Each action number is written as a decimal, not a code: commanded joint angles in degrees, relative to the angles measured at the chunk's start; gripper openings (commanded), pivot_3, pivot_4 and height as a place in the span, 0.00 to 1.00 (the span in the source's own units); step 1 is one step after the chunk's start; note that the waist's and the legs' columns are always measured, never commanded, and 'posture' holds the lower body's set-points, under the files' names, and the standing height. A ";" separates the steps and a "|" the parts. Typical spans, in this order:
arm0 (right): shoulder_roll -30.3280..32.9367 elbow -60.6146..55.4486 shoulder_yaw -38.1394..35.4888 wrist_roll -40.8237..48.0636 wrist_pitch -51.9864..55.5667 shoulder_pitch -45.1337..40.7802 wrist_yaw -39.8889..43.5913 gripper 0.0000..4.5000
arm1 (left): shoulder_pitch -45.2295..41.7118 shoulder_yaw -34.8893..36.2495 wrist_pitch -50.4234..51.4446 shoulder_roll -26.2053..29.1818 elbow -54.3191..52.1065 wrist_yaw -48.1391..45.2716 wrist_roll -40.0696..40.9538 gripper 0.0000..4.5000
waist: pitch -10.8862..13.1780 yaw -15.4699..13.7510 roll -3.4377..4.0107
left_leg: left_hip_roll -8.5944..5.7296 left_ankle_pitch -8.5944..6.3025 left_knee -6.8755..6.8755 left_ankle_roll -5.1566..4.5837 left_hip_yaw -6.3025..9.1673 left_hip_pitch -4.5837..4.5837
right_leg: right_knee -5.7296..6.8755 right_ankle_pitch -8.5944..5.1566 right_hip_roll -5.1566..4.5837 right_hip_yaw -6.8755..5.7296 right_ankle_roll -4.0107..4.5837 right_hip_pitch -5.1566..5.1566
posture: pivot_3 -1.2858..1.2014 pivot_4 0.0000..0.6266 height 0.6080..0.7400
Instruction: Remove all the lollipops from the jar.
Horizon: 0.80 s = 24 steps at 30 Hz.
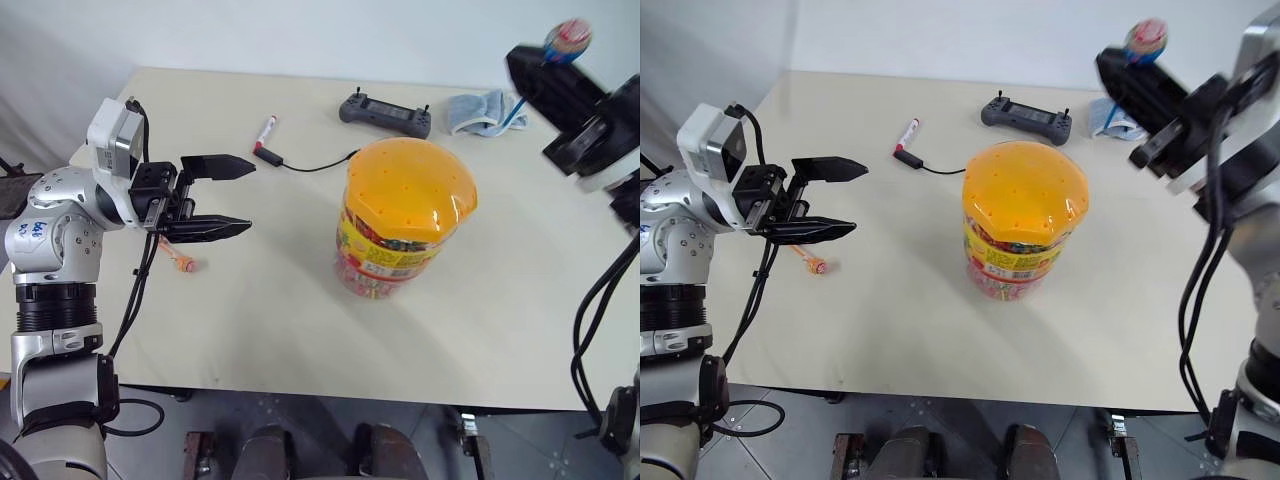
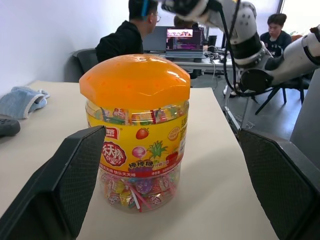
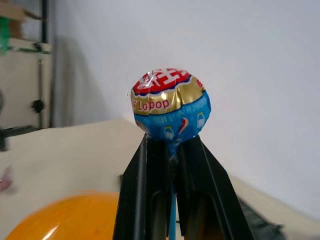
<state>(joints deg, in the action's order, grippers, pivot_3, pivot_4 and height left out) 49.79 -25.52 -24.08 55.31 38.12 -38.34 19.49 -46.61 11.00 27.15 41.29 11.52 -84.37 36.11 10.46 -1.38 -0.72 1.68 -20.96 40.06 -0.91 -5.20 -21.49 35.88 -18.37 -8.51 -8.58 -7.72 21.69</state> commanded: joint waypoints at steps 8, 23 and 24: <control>16.71 12.08 -9.21 -5.63 17.13 12.60 1.96 0.00 | -1.04 0.37 -2.11 1.20 0.79 -1.69 0.53 1.00 | 0.00 0.06 0.00 | 0.01 -0.01 -0.03 -0.02 -0.06 -0.01 | -0.03 0.00 0.00 0.01 0.00 0.01 | 0.52 0.24 1.00; 10.29 30.43 1.56 -24.24 17.48 22.80 0.77 0.00 | 0.76 0.38 -1.58 0.85 -1.82 0.01 1.20 1.00 | 0.00 0.13 0.02 | 0.02 0.00 -0.03 -0.01 -0.11 -0.01 | -0.04 0.00 0.00 0.05 0.00 0.04 | 0.52 0.24 1.00; 9.53 30.83 1.82 -24.82 17.33 22.75 0.87 0.00 | 0.92 0.43 -1.50 0.91 -2.02 0.09 1.25 1.00 | 0.00 0.15 0.02 | 0.02 0.00 -0.03 -0.01 -0.11 -0.01 | -0.04 0.00 0.00 0.05 0.00 0.04 | 0.52 0.24 1.00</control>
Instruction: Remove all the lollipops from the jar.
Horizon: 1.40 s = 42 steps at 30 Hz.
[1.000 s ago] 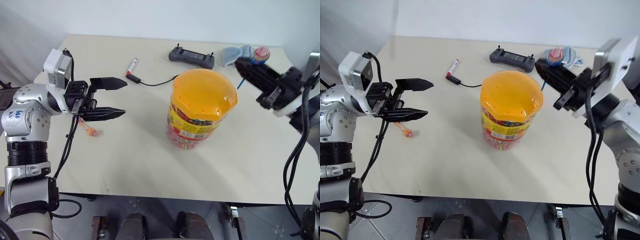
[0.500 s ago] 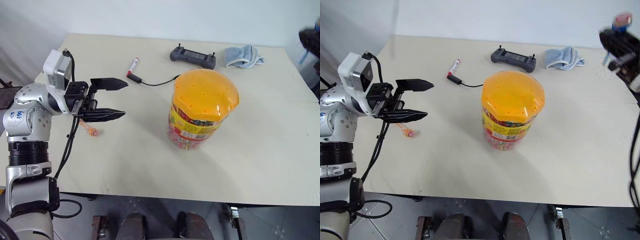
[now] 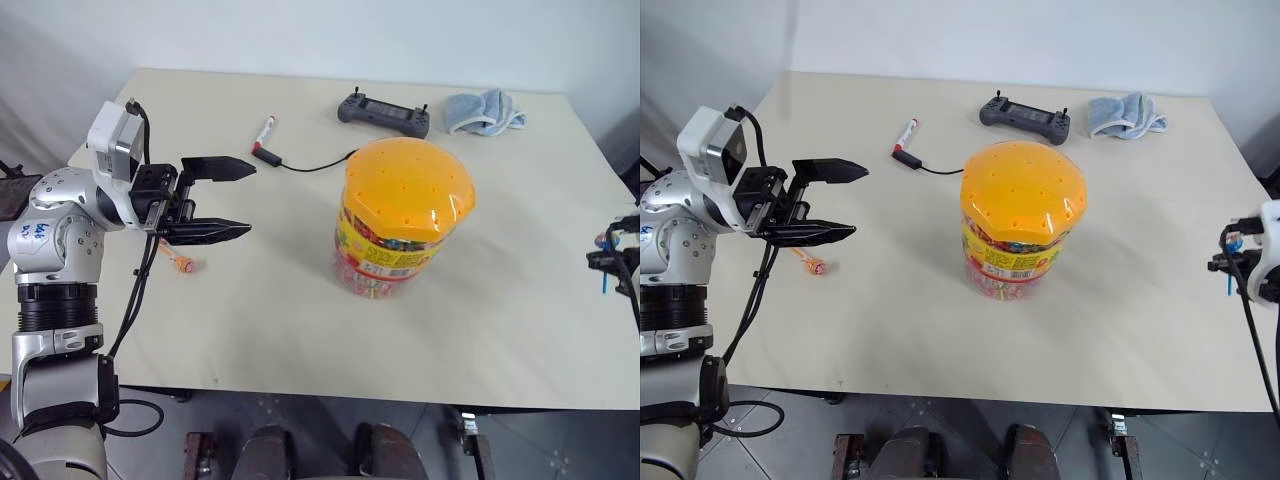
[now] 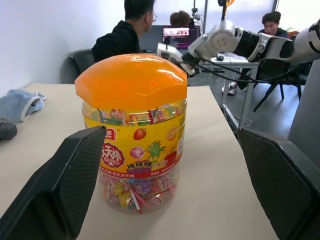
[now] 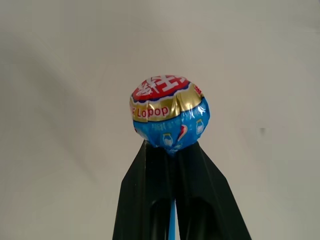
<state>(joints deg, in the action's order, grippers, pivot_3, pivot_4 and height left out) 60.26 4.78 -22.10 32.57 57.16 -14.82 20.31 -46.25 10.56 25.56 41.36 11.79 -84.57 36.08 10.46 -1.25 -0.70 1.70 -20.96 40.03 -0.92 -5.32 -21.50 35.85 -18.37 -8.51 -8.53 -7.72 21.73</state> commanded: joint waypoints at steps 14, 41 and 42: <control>-6.62 -3.27 -3.79 -4.78 -1.73 2.04 0.55 0.80 | 3.50 1.45 1.32 1.37 -5.37 1.94 2.12 1.00 | 0.01 -0.10 0.05 | 0.00 0.00 0.00 0.00 0.02 -0.01 | -0.01 0.00 0.00 0.00 0.00 0.00 | 0.52 0.24 1.00; -14.46 -11.75 6.73 -6.78 -49.79 13.81 42.87 0.99 | 42.48 22.03 11.29 2.12 -22.57 25.80 7.18 1.00 | 0.01 0.42 0.08 | 0.09 -0.04 -0.12 0.05 0.11 0.24 | -0.12 0.00 0.04 0.11 0.00 -0.14 | 0.52 0.24 1.00; -15.14 -10.72 7.21 -7.31 -50.23 13.00 42.22 0.99 | 43.37 22.63 10.99 1.88 -23.58 26.43 7.61 1.00 | 0.01 0.15 0.08 | 0.09 -0.04 -0.10 0.05 0.11 0.22 | -0.13 0.00 0.03 0.11 0.00 -0.13 | 0.52 0.24 1.00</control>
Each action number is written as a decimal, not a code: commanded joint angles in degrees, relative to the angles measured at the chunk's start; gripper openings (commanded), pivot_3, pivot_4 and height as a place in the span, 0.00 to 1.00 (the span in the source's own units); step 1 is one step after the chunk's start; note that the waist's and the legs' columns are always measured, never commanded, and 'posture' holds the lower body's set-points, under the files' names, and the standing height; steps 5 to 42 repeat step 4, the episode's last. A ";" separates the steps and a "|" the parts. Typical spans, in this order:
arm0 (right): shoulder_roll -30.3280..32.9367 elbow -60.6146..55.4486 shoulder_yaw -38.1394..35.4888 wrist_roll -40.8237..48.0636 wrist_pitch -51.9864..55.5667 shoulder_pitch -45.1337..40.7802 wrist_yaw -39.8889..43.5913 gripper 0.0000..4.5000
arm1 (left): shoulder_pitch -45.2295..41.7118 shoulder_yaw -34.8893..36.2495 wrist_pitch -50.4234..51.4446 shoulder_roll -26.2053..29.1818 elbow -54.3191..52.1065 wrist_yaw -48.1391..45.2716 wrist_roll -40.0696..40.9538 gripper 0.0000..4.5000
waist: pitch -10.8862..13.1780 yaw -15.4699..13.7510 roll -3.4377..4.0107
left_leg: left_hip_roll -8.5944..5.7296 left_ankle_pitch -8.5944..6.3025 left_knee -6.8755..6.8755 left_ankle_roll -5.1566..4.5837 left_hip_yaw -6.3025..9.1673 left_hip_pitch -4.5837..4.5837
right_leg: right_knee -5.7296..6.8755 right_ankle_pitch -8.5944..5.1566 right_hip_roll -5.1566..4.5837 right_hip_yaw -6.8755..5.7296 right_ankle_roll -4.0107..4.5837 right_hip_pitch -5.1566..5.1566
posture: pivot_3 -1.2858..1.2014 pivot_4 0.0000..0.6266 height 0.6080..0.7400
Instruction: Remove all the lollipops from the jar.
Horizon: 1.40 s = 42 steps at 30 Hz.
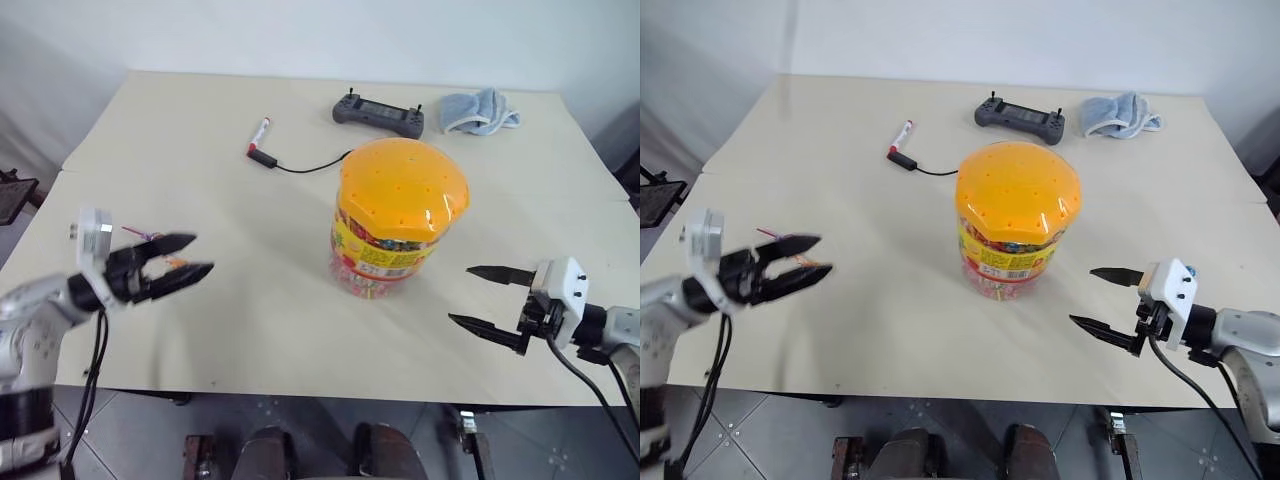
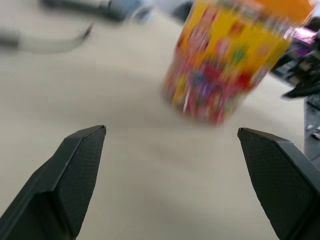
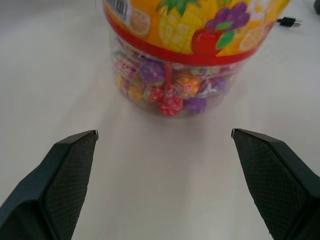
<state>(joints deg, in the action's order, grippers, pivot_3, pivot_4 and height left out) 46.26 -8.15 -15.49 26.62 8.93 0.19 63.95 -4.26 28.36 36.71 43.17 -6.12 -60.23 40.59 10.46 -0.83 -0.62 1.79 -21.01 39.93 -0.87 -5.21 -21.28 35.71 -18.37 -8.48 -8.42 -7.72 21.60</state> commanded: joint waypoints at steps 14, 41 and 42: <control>-4.05 4.02 2.22 -3.43 -2.59 -3.90 -4.87 0.99 | 4.49 6.85 -3.66 -1.57 -9.93 2.34 4.13 1.00 | 0.00 -0.82 0.03 | 0.02 0.01 0.15 0.01 0.04 0.01 | 0.03 0.00 -0.07 0.13 0.00 -0.11 | 0.52 0.24 1.00; -4.05 4.02 2.22 -3.43 -2.59 -3.90 -4.87 0.99 | 4.49 6.85 -3.66 -1.57 -9.93 2.34 4.13 1.00 | 0.00 -0.82 0.03 | 0.02 0.01 0.15 0.01 0.04 0.01 | 0.03 0.00 -0.07 0.13 0.00 -0.11 | 0.52 0.24 1.00; -4.05 4.02 2.22 -3.43 -2.59 -3.90 -4.87 0.99 | 4.49 6.85 -3.66 -1.57 -9.93 2.34 4.13 1.00 | 0.00 -0.82 0.03 | 0.02 0.01 0.15 0.01 0.04 0.01 | 0.03 0.00 -0.07 0.13 0.00 -0.11 | 0.52 0.24 1.00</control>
